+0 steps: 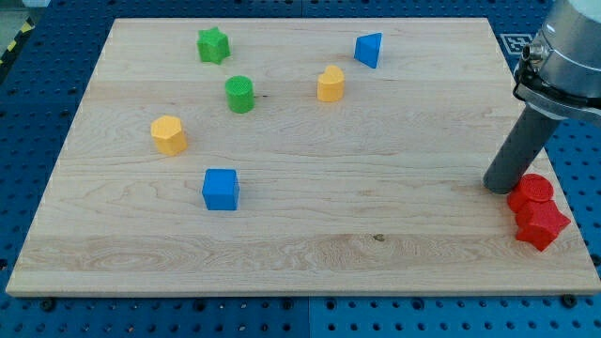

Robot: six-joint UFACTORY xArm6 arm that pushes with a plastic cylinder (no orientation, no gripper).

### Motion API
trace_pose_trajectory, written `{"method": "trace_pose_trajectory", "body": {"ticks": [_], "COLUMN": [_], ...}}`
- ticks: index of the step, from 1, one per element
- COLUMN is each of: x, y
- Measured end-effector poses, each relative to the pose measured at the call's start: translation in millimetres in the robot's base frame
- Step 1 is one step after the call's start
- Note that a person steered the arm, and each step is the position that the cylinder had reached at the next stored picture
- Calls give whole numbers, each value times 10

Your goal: Slightly move the blue cube towards the center

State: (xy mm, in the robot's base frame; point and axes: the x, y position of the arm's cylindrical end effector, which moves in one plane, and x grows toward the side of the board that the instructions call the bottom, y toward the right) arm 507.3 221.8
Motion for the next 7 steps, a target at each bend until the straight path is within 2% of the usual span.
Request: {"method": "trace_pose_trajectory", "body": {"ticks": [1,3,7], "x": [0,7,108], "y": [-2,-562,-626]}}
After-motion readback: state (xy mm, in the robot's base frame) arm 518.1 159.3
